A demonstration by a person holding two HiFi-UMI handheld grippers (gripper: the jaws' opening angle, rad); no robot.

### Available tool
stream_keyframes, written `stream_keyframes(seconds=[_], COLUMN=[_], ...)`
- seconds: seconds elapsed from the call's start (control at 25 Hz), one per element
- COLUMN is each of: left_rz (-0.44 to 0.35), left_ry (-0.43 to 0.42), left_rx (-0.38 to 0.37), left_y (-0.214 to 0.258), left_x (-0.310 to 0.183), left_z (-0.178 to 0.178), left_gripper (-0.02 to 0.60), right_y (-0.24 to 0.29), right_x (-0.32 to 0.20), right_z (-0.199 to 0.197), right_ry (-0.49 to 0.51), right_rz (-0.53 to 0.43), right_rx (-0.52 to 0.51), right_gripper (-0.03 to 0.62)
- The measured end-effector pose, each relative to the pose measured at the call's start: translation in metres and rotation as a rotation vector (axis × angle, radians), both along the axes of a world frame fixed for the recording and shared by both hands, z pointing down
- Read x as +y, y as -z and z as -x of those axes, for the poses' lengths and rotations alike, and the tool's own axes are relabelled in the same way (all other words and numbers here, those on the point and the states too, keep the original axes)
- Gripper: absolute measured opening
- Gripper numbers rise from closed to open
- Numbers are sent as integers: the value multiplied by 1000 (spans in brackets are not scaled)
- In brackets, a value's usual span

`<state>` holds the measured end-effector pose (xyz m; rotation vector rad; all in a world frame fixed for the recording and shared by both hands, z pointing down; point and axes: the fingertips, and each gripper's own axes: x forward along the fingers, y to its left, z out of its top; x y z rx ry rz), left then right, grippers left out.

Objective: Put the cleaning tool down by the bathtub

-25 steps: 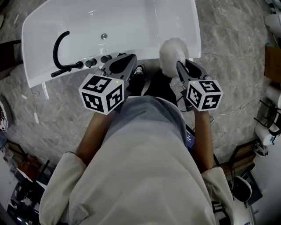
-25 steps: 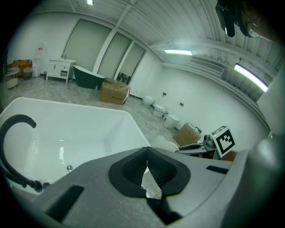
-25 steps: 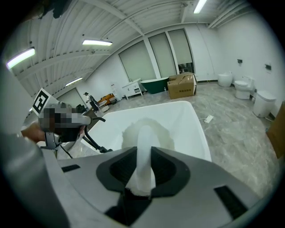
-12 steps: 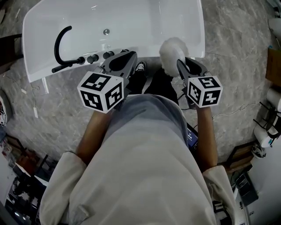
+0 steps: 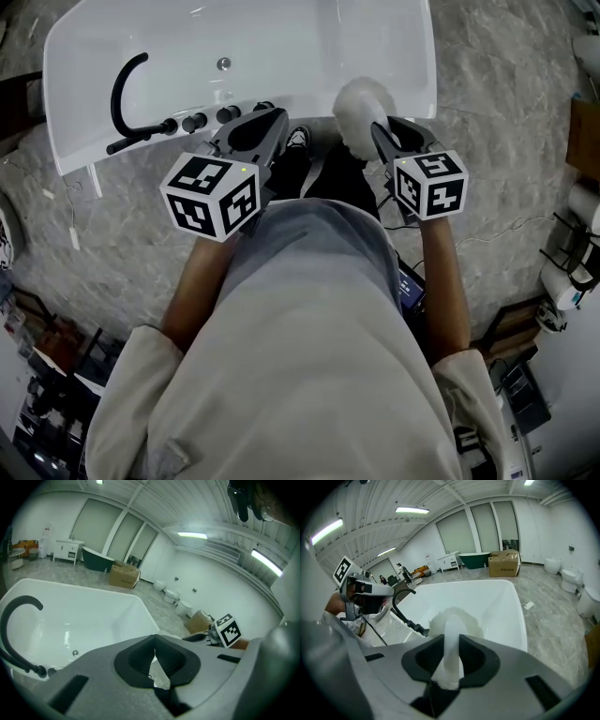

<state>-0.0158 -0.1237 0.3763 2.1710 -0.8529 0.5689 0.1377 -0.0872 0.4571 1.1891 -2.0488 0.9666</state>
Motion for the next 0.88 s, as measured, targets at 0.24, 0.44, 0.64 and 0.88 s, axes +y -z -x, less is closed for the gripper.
stream_keyframes(seconds=[0.24, 0.44, 0.64, 0.88], left_rz=[0, 6, 14, 22], left_ry=[10, 22, 36, 52], left_rx=[-6, -9, -17, -28], left_y=[1, -1, -6, -9], left_x=[3, 1, 4, 7], left_z=[6, 10, 15, 23], left_gripper=[5, 5, 5, 5], right_y=[-3, -12, -20, -33], right_x=[1, -2, -3, -1], right_z=[11, 17, 25, 29], right_ry=[31, 75, 109, 153], right_rz=[5, 17, 33, 53], right_rx=[-7, 11, 6, 36], right_gripper=[89, 89, 89, 89])
